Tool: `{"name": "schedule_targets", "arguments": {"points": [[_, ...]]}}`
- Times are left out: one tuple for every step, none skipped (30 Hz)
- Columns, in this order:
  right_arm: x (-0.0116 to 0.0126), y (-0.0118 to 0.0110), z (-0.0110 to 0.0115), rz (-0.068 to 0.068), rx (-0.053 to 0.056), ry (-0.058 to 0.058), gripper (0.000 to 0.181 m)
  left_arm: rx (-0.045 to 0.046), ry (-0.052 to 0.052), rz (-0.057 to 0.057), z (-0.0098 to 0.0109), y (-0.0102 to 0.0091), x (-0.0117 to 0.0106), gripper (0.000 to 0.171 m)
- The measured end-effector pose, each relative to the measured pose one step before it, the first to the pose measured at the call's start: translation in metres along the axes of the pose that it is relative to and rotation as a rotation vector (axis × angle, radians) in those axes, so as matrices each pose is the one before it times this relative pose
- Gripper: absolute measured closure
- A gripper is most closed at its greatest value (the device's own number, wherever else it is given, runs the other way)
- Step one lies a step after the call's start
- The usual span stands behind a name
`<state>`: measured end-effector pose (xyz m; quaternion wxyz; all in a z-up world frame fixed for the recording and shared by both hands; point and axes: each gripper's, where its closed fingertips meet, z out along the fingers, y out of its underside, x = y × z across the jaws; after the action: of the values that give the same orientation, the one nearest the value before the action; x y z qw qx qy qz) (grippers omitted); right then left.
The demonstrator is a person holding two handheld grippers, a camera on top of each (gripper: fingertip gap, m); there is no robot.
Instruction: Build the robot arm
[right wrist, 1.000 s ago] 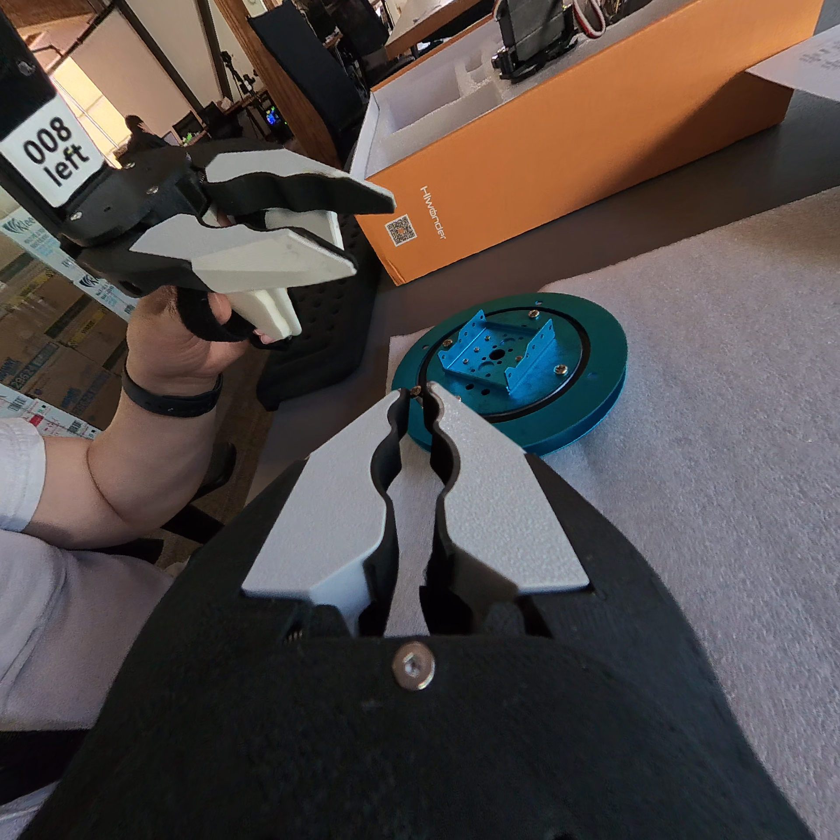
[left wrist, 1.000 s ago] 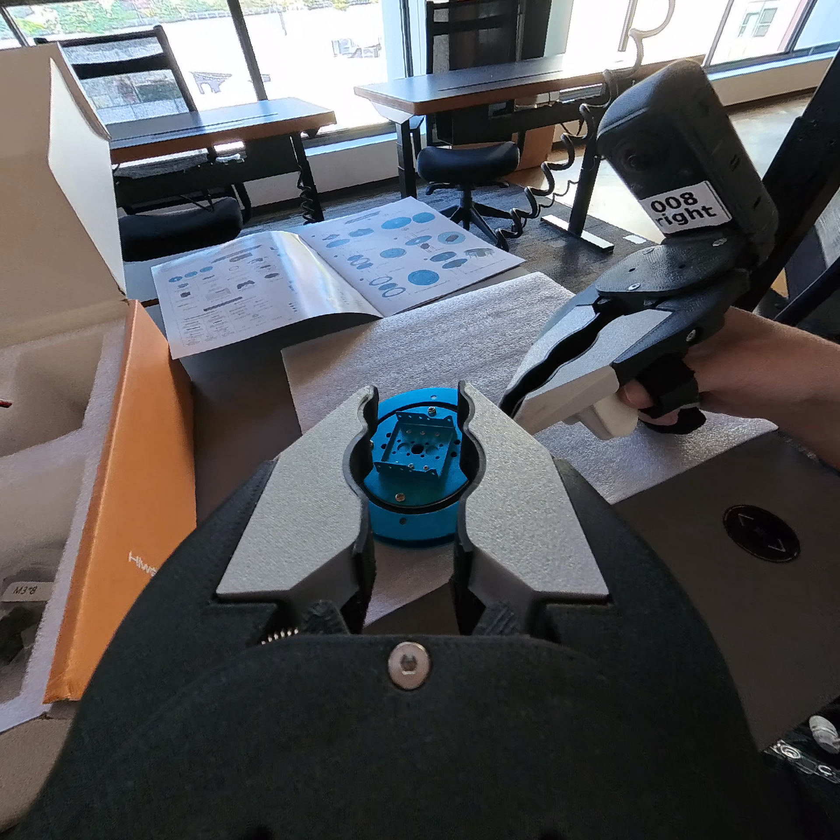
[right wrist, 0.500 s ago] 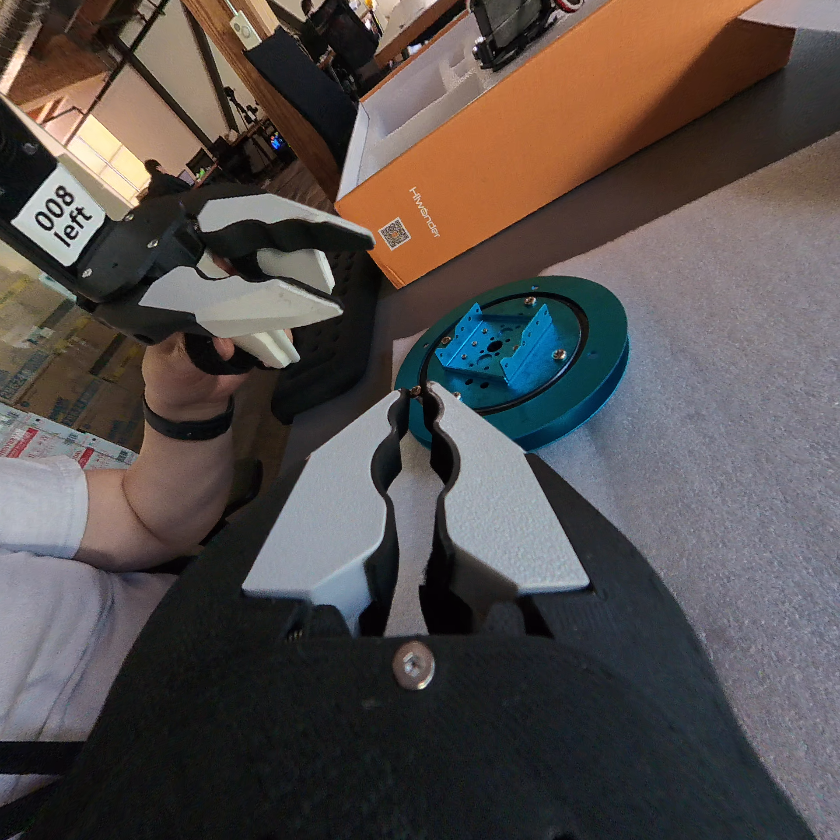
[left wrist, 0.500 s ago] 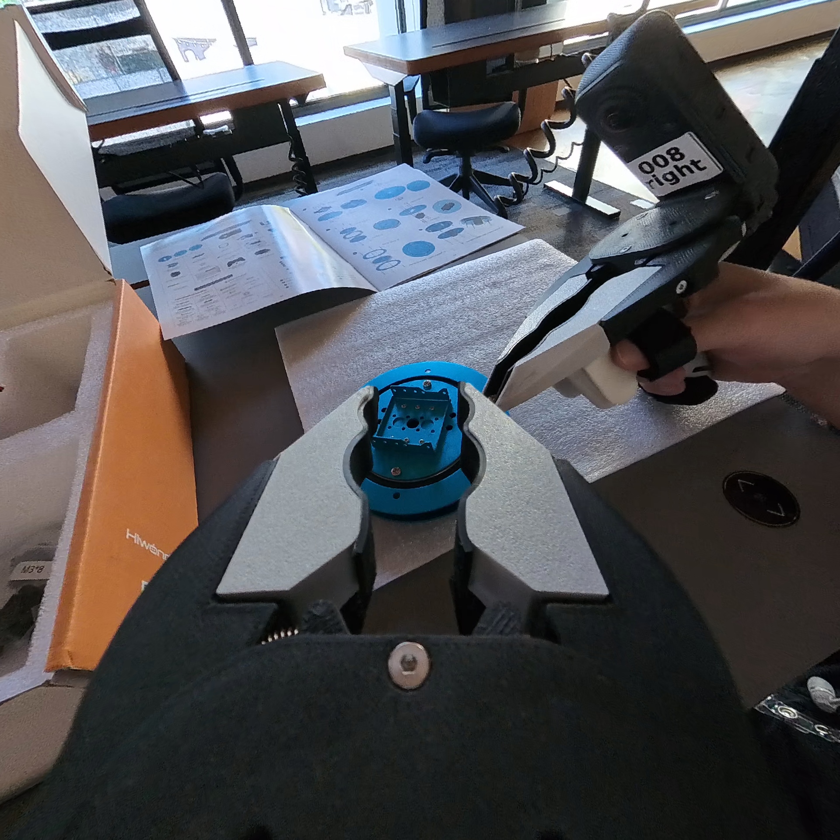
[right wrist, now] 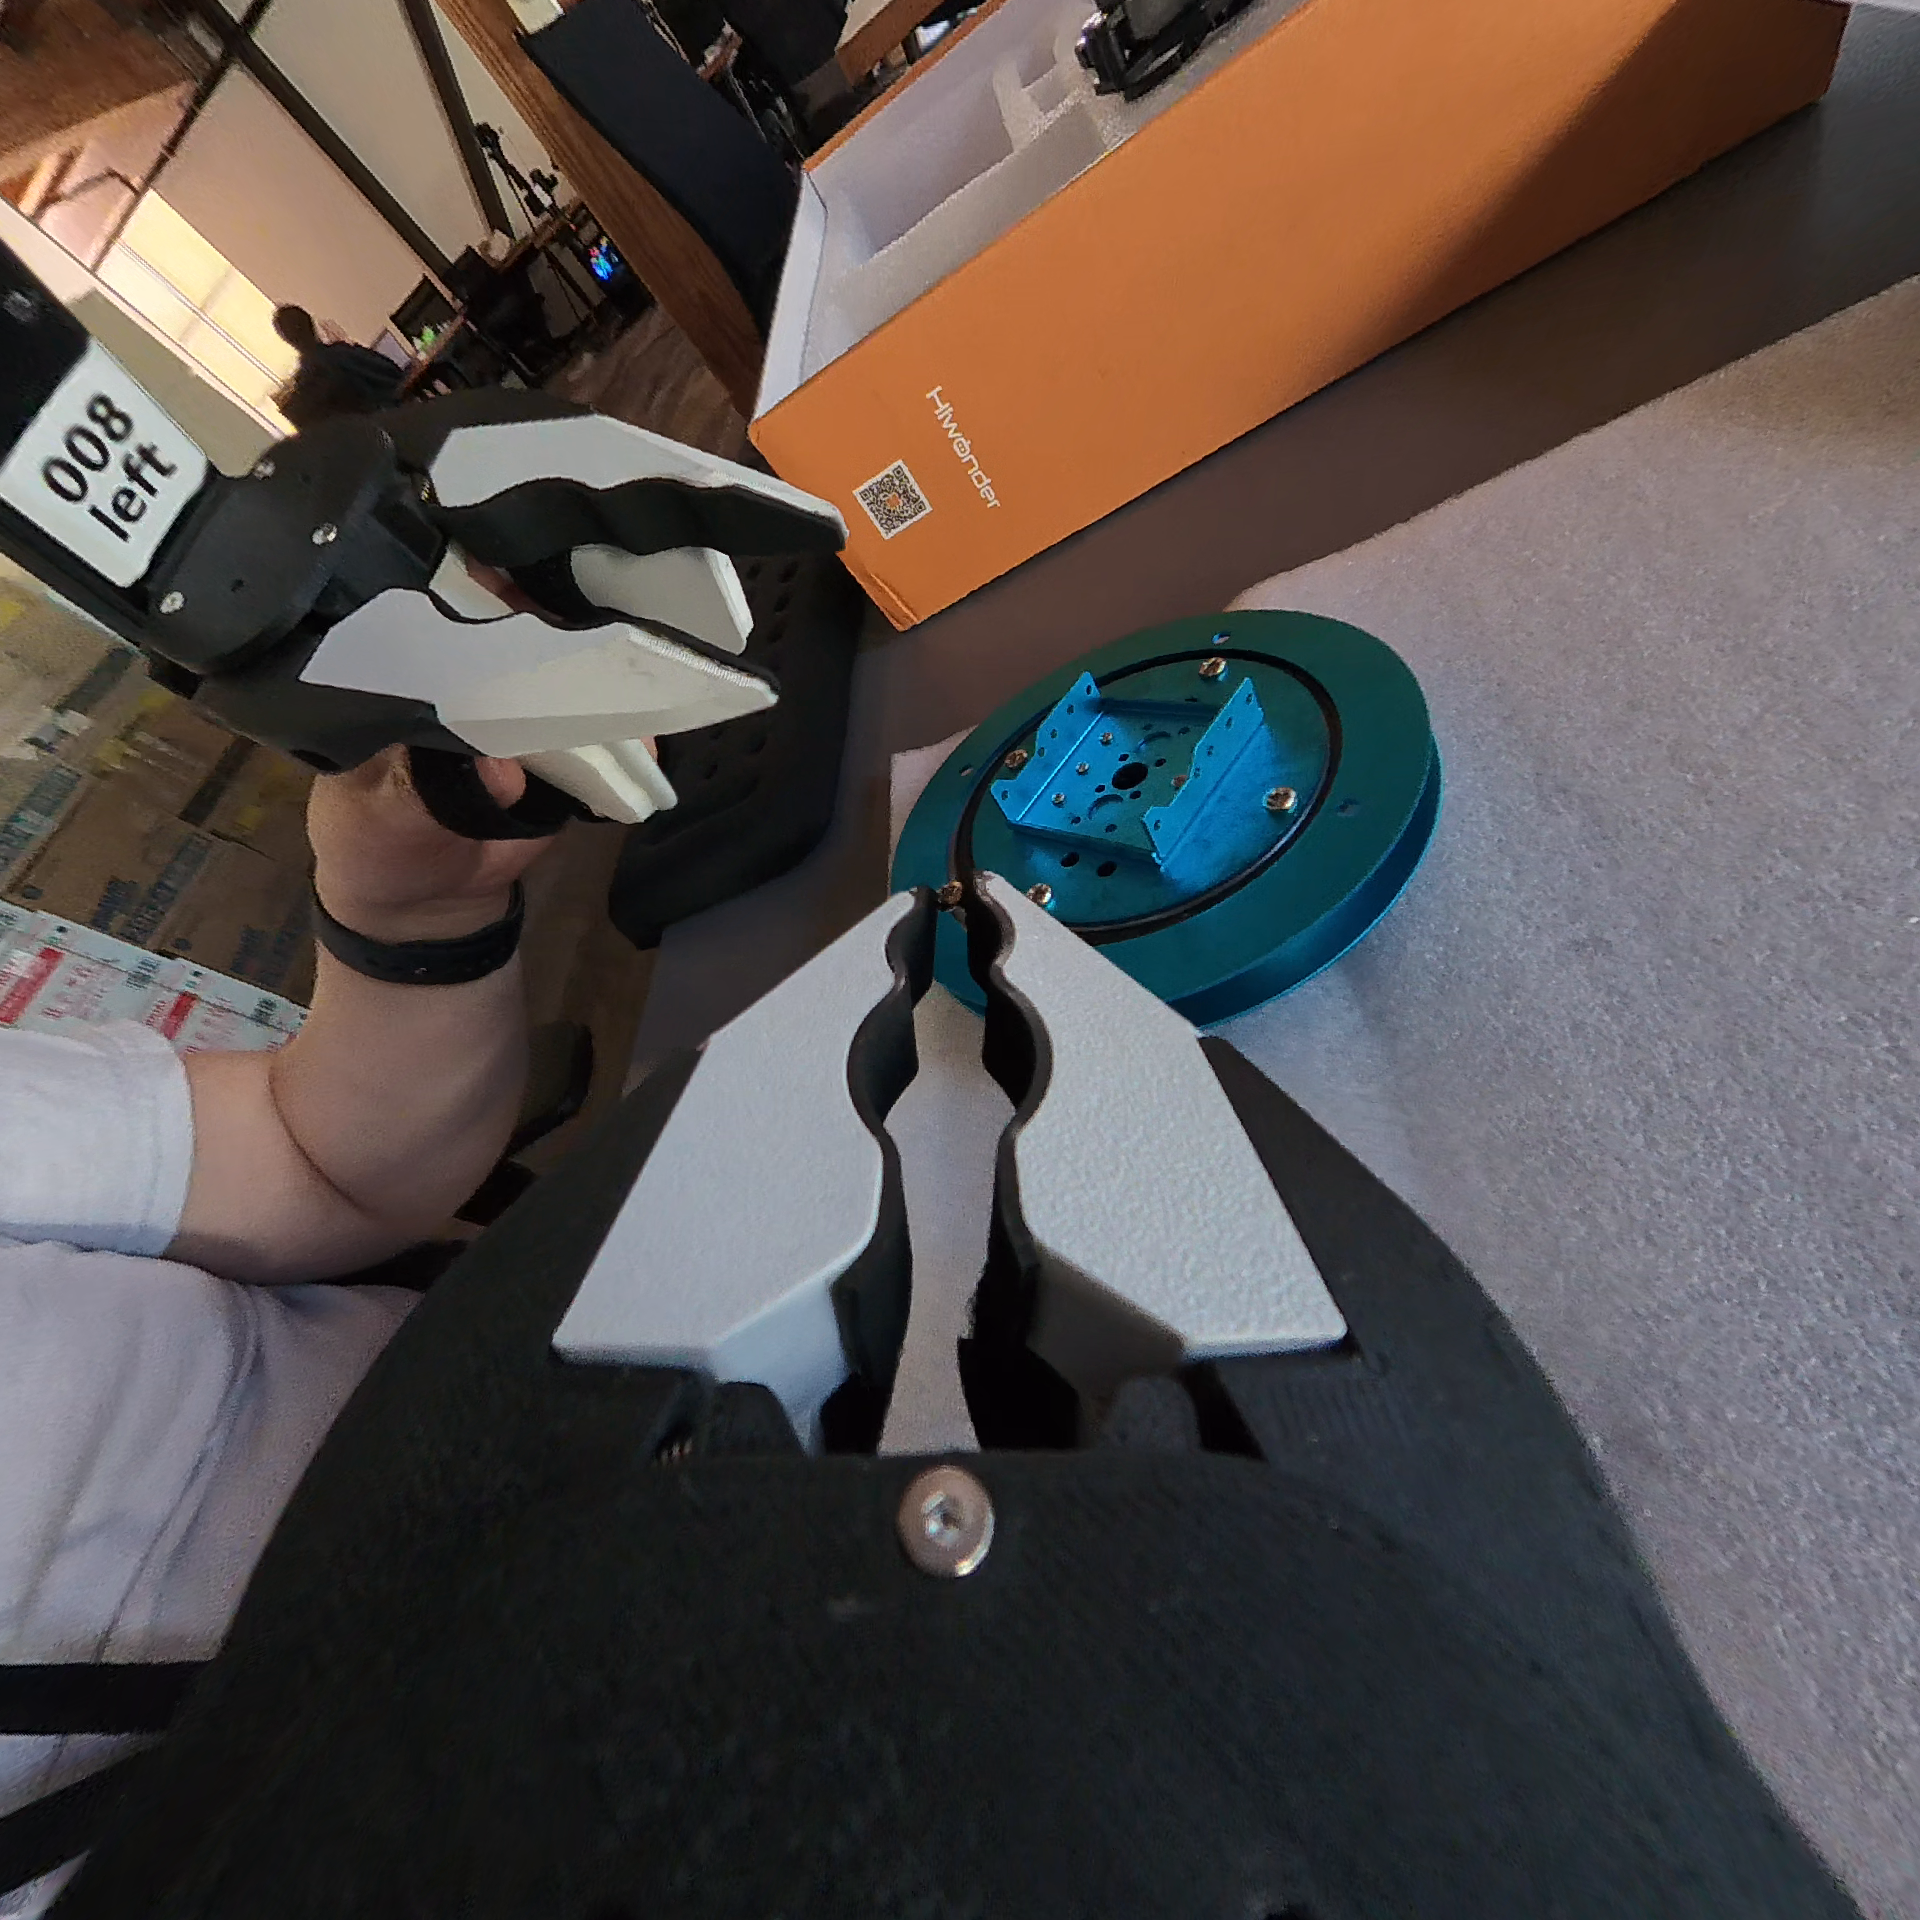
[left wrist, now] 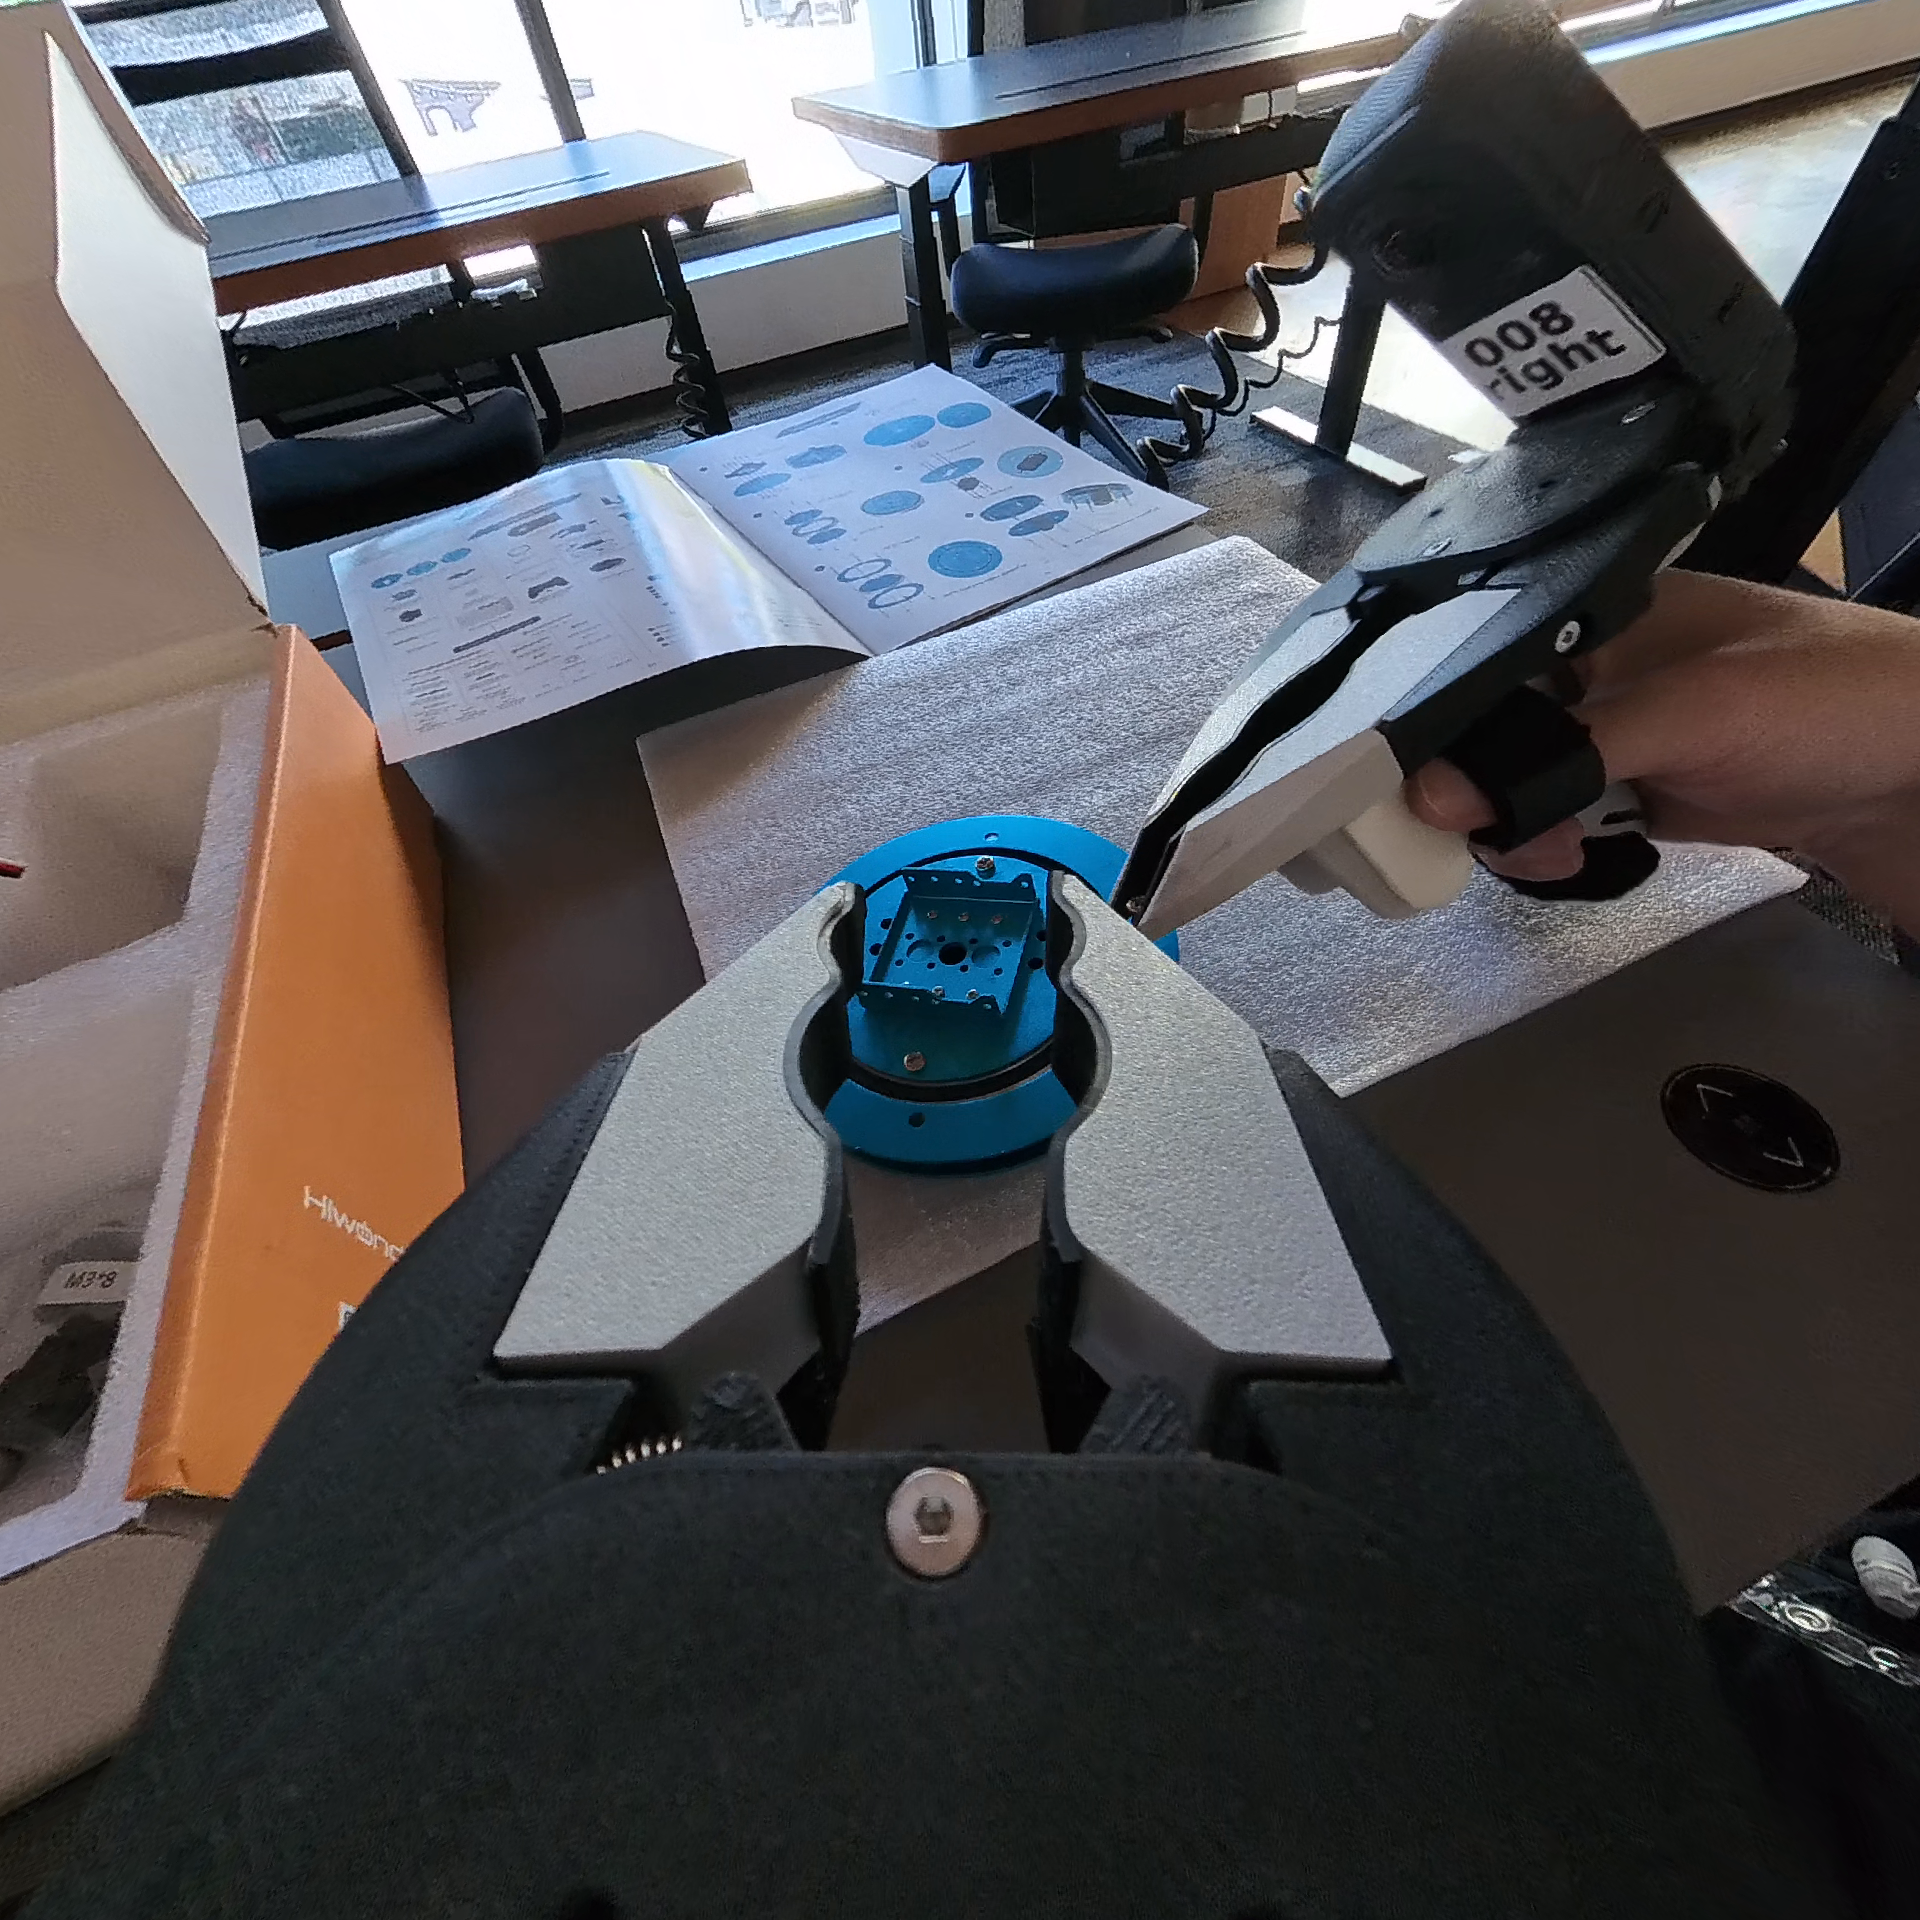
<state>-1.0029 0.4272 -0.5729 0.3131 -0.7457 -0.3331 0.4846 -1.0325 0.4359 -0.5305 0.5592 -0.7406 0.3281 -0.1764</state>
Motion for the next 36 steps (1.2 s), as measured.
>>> {"name": "schedule_targets", "arguments": {"points": [[0.00036,0.00001,-0.00019,-0.0137,-0.0049,0.0101,0.177,0.00050,0.0001,-0.0014,-0.00019,0.00014,-0.00016,0.139],[0.00009,0.00001,0.00006,-0.0063,-0.0058,0.0066,0.177,-0.00016,-0.0001,-0.0008,-0.00020,0.00011,-0.00018,0.139],[-0.00017,0.00016,0.00011,-0.0049,-0.0069,0.0047,0.177,-0.00080,-0.0003,0.0004,-0.00003,0.00021,-0.00005,0.139],[0.00035,-0.00017,0.00024,-0.0045,-0.0054,0.0074,0.177,-0.00114,-0.0002,0.0008,0.00005,0.00012,-0.00008,0.139],[0.00021,-0.00015,0.00023,-0.0067,-0.0067,0.0071,0.177,-0.00086,0.0003,0.0009,0.00010,-0.00005,0.00004,0.139],[-0.00004,0.00004,0.00031,-0.0103,-0.0095,0.0074,0.177,-0.00008,0.0009,0.0008,0.00021,-0.00020,0.00034,0.139],[0.00053,0.00004,0.00019,-0.0113,-0.0107,0.0124,0.177,0.00003,0.0017,0.0010,0.00028,-0.00024,0.00053,0.139],[0.00050,-0.00011,0.00018,-0.0133,-0.0129,0.0134,0.177,-0.00107,0.0013,0.0015,0.00040,-0.00016,0.00051,0.139],[-0.00005,0.00020,0.00041,-0.0137,-0.0155,0.0090,0.177,-0.00222,0.0006,0.0016,0.00060,0.00014,0.00021,0.139],[-0.00049,0.00015,0.00079,-0.0090,-0.0162,0.0050,0.177,-0.00340,0.0015,0.0015,0.00068,0.00035,0.00035,0.139],[-0.00040,0.00014,0.00077,-0.0050,-0.0170,0.0038,0.177,-0.00334,0.0018,0.0014,0.00075,0.00030,0.00047,0.138],[0.00052,-0.00035,0.00066,-0.0094,-0.0137,0.0094,0.177,-0.00379,0.0020,0.0015,0.00076,0.00047,0.00036,0.138],[0.00000,0.00002,0.00062,-0.0154,-0.0146,0.0073,0.177,-0.00391,0.0000,0.0017,0.00062,0.00053,0.00006,0.138],[-0.00112,0.00050,0.00031,-0.0180,-0.0183,0.0019,0.176,-0.00317,-0.0001,0.0020,0.00047,0.00029,0.00000,0.138],[-0.00058,0.00046,-0.00009,-0.0184,-0.0150,0.0051,0.176,-0.00297,0.0015,0.0022,0.00021,0.00034,0.00035,0.138],[-0.00084,0.00049,-0.00029,-0.0175,-0.0128,0.0023,0.177,-0.00280,0.0018,0.0028,0.00005,0.00027,0.00034,0.138],[-0.00103,0.00085,-0.00042,-0.0183,-0.0127,-0.0004,0.176,-0.00370,0.0027,0.0037,-0.00020,0.00047,0.00033,0.138],[-0.00017,0.00038,-0.00054,-0.0126,-0.0073,0.0036,0.177,-0.00435,0.0031,0.0035,-0.00018,0.00076,0.00028,0.138],[0.00106,-0.00006,-0.00085,-0.0095,-0.0045,0.0095,0.177,-0.00354,0.0046,0.0015,-0.00027,0.00084,0.00043,0.139],[0.00128,0.00009,-0.00074,-0.0119,-0.0042,0.0100,0.177,-0.00277,0.0081,-0.0015,-0.00033,0.00083,0.00072,0.139],[0.00119,0.00013,-0.00063,-0.0110,-0.0047,0.0091,0.177,-0.00237,0.0132,-0.0042,-0.00041,0.00093,0.00149,0.139],[0.00060,0.00025,-0.00050,-0.0103,-0.0060,0.0049,0.177,-0.00225,0.0211,-0.0051,-0.00029,0.00106,0.00275,0.139],[-0.00049,0.00041,-0.00029,-0.0146,-0.0083,-0.0026,0.177,-0.00466,0.0278,-0.0037,-0.00029,0.00151,0.00374,0.141],[0.00015,0.00026,-0.00021,-0.0109,-0.0079,0.0001,0.177,-0.00913,0.0285,-0.0017,0.00000,0.00229,0.00404,0.142],[0.00005,0.00014,-0.00019,-0.0086,-0.0087,-0.0035,0.177,-0.01496,0.0244,0.0025,0.00029,0.00331,0.00376,0.142],[-0.00032,0.00030,0.00001,-0.0086,-0.0087,-0.0080,0.177,-0.02090,0.0186,0.0108,0.00063,0.00429,0.00321,0.142],[0.00014,0.00016,-0.00002,-0.0041,-0.0074,-0.0066,0.177,-0.02449,0.0102,0.0190,0.00104,0.00479,0.00259,0.142],[-0.00040,0.00028,-0.00003,-0.0067,-0.0094,-0.0097,0.177,-0.02524,0.0065,0.0252,0.00128,0.00490,0.00263,0.142],[-0.00013,0.00032,-0.00025,-0.0081,-0.0105,-0.0076,0.177,-0.02396,0.0064,0.0285,0.00169,0.00444,0.00321,0.142],[0.00046,0.00013,-0.00032,-0.0074,-0.0107,-0.0026,0.177,-0.02139,0.0075,0.0297,0.00197,0.00390,0.00380,0.142],[-0.00049,0.00004,0.00011,-0.0127,-0.0111,-0.0061,0.177,-0.02052,0.0073,0.0321,0.00232,0.00354,0.00422,0.144],[-0.00153,0.00007,0.00076,-0.0183,-0.0112,-0.0086,0.177,-0.02005,-0.0039,0.0331,0.00245,0.00328,0.00261,0.146],[-0.00119,-0.00018,0.00081,-0.0142,-0.0093,-0.0045,0.176,-0.01578,-0.0237,0.0318,0.00220,0.00219,-0.00039,0.147],[-0.00029,-0.00055,0.00088,-0.0080,-0.0076,0.0013,0.176,-0.01247,-0.0238,0.0323,0.00184,0.00160,-0.00044,0.148],[-0.00052,-0.00053,0.00100,-0.0072,-0.0066,-0.0011,0.176,-0.01185,-0.0095,0.0322,0.00153,0.00118,0.00157,0.148],[-0.00088,-0.00017,0.00103,-0.0064,-0.0066,-0.0035,0.176,-0.00951,-0.0087,0.0319,0.00123,0.00068,0.00143,0.150]]}}
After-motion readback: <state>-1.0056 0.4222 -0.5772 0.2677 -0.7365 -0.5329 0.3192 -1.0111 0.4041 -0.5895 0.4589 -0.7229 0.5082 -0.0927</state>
